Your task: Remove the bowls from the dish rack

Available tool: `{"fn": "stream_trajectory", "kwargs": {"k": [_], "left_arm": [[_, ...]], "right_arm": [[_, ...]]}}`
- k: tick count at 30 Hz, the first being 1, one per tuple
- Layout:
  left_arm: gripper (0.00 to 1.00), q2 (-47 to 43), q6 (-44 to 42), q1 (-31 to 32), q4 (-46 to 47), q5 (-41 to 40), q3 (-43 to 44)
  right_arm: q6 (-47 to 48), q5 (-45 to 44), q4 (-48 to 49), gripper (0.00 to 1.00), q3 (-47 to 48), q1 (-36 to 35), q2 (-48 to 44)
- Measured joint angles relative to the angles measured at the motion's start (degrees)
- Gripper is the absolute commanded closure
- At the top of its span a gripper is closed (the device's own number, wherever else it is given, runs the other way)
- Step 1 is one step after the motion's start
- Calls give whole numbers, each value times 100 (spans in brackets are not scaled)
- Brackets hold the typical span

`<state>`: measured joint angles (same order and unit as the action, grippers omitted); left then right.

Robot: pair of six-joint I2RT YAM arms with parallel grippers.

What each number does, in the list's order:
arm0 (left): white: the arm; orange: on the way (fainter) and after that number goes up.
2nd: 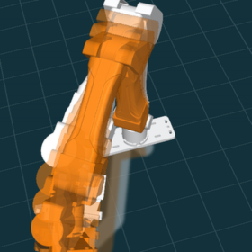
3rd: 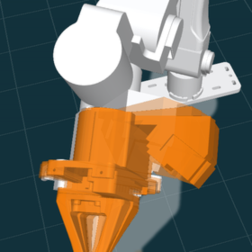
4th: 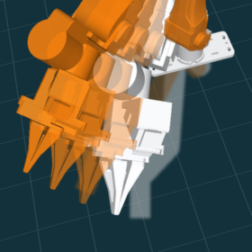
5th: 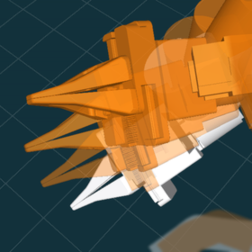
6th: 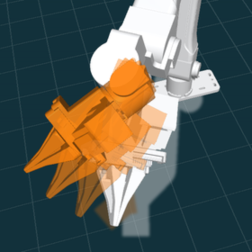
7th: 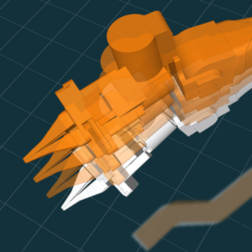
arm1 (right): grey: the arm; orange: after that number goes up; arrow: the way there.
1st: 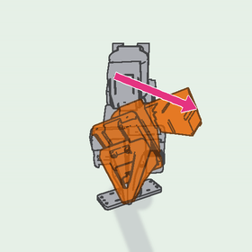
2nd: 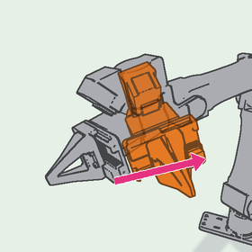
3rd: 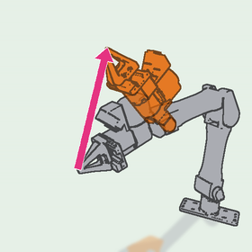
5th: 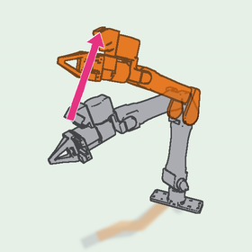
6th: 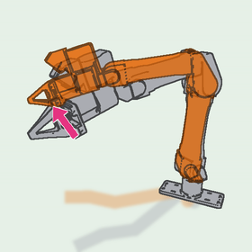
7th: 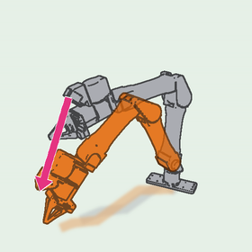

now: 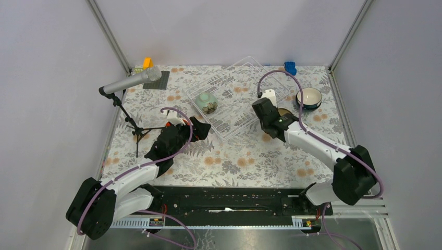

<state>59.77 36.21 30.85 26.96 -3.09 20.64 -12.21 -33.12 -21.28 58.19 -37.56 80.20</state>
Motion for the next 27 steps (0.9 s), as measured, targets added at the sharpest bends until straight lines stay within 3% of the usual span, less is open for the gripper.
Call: {"fn": "stream_trajectory", "kwargs": {"k": [14,16,18,20,27], "left_arm": [[5,15,0,0,-33,-2,26],[4,35,0,0,-37,-2,46],[4,39,0,0,-37,-2,57],[5,39,0,0,-35,-2,68],[5,42,0,0,-37,-2,76]], "right_arm": [[-160,492,37,99,-2,302,1202],[-160,551,52,92,-2,302,1276],[-157,579,66,74,-2,302,1329],[-140,581,72,65,-2,302,1349],[-48,581,98,53,-74,304,992]]}}
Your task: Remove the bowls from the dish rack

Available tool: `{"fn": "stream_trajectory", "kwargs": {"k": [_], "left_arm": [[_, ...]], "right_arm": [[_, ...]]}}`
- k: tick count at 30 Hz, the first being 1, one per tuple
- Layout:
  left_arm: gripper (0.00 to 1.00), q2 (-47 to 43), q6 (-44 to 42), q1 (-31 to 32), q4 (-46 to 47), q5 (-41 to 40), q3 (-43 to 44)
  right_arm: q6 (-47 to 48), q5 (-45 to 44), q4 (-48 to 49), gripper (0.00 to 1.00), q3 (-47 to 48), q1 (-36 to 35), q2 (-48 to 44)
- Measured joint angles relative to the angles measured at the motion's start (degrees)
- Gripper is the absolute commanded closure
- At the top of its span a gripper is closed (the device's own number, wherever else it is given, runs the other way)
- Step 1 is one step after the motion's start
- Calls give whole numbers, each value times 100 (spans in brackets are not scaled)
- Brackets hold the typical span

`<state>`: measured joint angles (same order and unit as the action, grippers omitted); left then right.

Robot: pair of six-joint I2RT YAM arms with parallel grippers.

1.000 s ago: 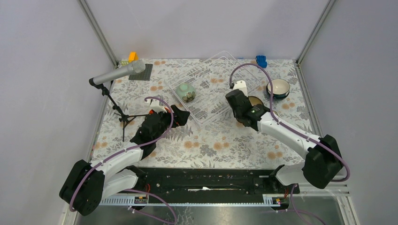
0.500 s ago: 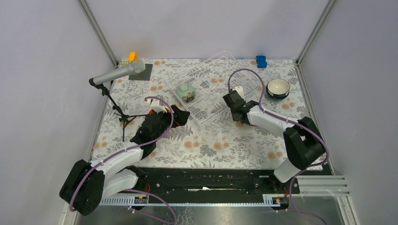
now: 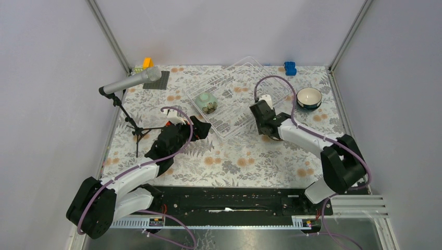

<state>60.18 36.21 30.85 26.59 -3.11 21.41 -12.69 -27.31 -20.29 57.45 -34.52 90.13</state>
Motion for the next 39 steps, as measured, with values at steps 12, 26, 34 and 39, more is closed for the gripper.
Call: {"fn": "stream_trajectory", "kwargs": {"k": [12,26,34,39], "left_arm": [[4,76,-31,15,-11,-37,11],[4,-13,-39,20,-223,-693,39],[4,-264,-20,20,-282,-1108,37],[4,-264,-22,20,-297,-1134,37]], "right_arm": [[358,741,365,25,-289,7,-1987],[-92,3348,1128,1,2957,9,850],[-621,3407,1355,0,4122,9,2573],[-914,3224,1582,0,4127,9,2870]]}}
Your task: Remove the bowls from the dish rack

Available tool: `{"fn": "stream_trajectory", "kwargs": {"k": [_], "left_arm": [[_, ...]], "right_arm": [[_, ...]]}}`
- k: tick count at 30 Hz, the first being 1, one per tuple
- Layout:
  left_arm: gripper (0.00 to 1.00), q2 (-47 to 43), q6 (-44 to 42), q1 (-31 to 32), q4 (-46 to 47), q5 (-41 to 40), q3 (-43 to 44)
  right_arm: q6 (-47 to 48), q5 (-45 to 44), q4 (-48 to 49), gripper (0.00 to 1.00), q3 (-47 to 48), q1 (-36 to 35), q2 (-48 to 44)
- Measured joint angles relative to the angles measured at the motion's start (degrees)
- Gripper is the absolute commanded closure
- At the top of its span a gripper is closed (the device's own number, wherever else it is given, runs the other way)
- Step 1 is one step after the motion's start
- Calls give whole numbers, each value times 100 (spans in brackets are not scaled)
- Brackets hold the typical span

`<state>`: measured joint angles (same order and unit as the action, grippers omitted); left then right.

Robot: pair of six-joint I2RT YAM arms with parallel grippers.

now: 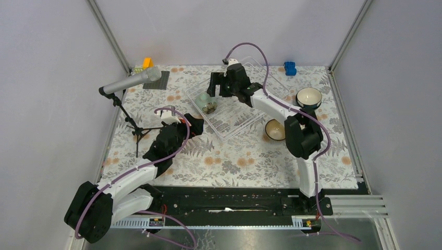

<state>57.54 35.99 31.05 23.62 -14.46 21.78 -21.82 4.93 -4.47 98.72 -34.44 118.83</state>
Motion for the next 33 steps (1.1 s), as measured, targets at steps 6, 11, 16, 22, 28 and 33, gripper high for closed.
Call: {"fn": "stream_trajectory", "kwargs": {"k": [6,11,16,22,28,33], "left_arm": [[4,0,2,0,2,2,0],[4,0,2,0,7,15,0],[4,0,0,0,4,31,0],[4,0,-2,0,7,31,0],[4,0,-7,0,2,33,0],[4,0,-20,2,2,35,0]], "right_arm": [[-367,-87,492,0,-2,0,245],[-809,-155,697,0,-2,0,575],[-1311,-376,697,0,-2,0,868],[-1912,-693,697,0,-52,0,973],[-2251,-579,754,0,-63,2,1106],[-2439,-214,925,0,-17,33,1270]]}}
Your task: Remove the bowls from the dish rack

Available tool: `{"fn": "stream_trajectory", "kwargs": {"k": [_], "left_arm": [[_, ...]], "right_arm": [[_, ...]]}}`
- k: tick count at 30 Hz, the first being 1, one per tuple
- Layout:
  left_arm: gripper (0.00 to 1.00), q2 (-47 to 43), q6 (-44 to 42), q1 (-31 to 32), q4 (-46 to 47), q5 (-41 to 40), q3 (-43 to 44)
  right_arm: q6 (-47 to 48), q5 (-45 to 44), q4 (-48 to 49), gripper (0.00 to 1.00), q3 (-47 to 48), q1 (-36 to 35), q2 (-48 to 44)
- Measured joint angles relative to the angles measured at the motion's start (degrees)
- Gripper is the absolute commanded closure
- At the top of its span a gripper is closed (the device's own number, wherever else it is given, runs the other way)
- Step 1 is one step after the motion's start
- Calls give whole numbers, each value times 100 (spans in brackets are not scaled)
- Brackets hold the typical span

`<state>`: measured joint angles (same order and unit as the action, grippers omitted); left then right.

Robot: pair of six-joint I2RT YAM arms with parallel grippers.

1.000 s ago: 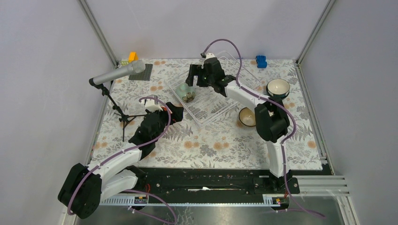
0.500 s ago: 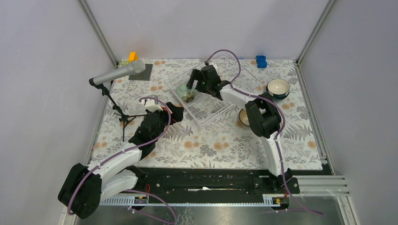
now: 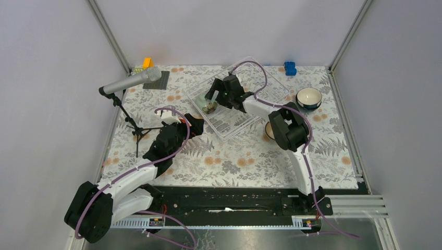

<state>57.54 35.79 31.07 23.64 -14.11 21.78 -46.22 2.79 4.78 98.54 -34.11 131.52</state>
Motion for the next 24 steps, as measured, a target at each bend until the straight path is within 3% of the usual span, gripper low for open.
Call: {"fn": "stream_trajectory", "kwargs": {"k": [6,11,19,24], "left_arm": [[4,0,-4,0,-2,0,0],[4,0,-24,0,-2,0,0],[4,0,-24,0,-4,0,0],[4,0,-26,0,-4,0,0]], "right_arm": [[-310,358,247,1,-2,28,118],[-608,752,549,15,-15,170,243],[-654,863,1003,26,-461,234,90],[-350,669,918,27,-883,229,-332]]}}
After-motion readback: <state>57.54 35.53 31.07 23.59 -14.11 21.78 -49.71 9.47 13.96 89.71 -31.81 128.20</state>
